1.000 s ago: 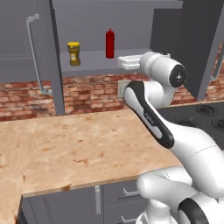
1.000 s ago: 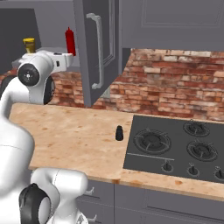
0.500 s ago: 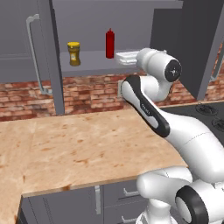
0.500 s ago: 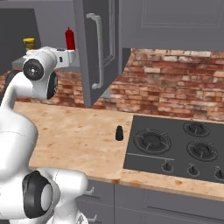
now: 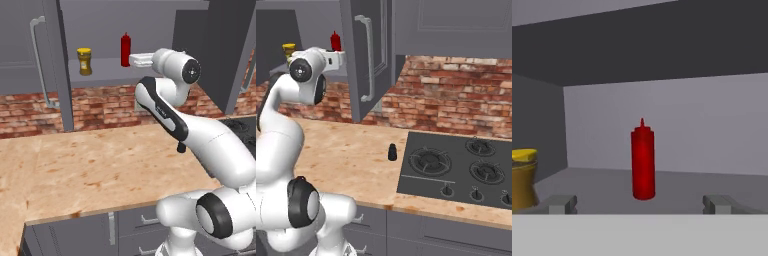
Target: Collect the turmeric, ketchup, and shaker from the cabinet and place them next to the stove.
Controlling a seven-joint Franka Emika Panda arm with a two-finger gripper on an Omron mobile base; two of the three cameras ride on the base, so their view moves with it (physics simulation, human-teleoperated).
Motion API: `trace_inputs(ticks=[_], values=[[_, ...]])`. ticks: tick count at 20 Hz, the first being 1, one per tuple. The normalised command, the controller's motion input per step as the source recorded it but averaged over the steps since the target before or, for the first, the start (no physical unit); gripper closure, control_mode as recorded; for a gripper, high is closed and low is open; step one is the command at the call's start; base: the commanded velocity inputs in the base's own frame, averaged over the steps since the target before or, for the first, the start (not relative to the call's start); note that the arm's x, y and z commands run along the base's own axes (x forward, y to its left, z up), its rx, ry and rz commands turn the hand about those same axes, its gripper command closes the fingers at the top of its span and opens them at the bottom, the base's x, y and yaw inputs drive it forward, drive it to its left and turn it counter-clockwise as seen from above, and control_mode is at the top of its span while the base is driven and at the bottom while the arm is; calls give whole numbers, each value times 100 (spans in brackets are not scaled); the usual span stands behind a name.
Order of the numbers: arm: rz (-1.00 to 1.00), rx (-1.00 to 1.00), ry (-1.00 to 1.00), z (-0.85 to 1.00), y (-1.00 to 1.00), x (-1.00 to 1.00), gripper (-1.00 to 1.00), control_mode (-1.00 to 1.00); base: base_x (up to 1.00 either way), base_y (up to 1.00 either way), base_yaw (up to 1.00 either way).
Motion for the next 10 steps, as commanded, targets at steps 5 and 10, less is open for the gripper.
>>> trace_inputs(ticks=[5, 10], values=[[0, 0, 11, 0, 0, 47, -100, -100, 0, 0, 0], [0, 0, 7, 14, 0, 40, -100, -100, 0, 0, 0]])
